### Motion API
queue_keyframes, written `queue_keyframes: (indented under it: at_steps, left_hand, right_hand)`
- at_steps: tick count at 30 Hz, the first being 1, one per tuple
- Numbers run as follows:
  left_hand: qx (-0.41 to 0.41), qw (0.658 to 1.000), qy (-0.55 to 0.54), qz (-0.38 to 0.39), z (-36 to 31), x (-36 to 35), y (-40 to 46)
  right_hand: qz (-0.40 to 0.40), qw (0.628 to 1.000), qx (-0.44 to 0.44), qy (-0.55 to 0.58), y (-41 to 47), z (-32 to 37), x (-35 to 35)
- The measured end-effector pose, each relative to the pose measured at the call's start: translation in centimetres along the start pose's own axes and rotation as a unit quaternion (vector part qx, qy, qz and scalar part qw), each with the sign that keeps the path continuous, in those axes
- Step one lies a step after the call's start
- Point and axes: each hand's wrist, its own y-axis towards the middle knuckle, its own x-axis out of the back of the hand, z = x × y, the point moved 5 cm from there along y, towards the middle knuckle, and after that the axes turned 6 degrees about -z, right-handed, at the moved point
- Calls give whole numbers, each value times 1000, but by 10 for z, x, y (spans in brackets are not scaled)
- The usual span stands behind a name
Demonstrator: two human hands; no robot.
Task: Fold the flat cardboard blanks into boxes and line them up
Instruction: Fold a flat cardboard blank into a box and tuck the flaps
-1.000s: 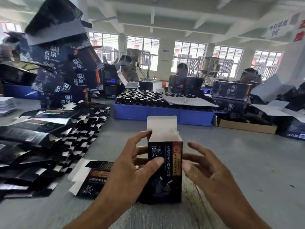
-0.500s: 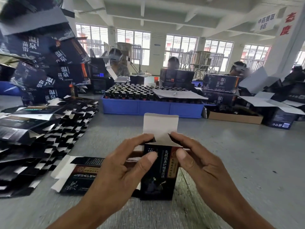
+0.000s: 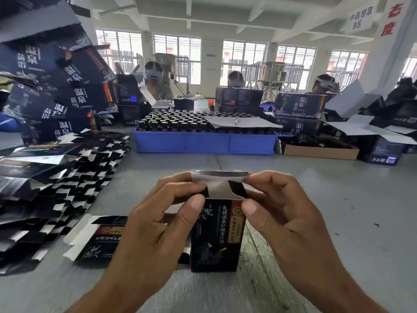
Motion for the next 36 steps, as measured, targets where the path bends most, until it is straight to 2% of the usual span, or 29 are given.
queue_keyframes:
  at_steps: [6, 13, 18, 24, 31, 36]
  left_hand:
    - [-11, 1000, 20, 5, 0, 0, 0]
    - [13, 999, -16, 25, -5, -4, -4]
    - [49, 998, -48, -12, -7, -4, -2]
    - [50, 996, -49, -47, -4, -3, -4]
    - [-22, 999, 5, -25, -10, -4, -4]
    - [-15, 1000, -22, -9, -8, -3, -3]
  right_hand:
    - [9, 1000, -10, -13, -2, 6, 0]
    - [-44, 999, -3, 22, -2, 12, 1]
    - [-42, 999, -3, 28, -1, 12, 3]
    - [-33, 999, -4, 15, -2, 10, 2]
    - [-34, 999, 14, 20, -1, 9, 2]
    - [-30, 999, 37, -14, -1, 7, 3]
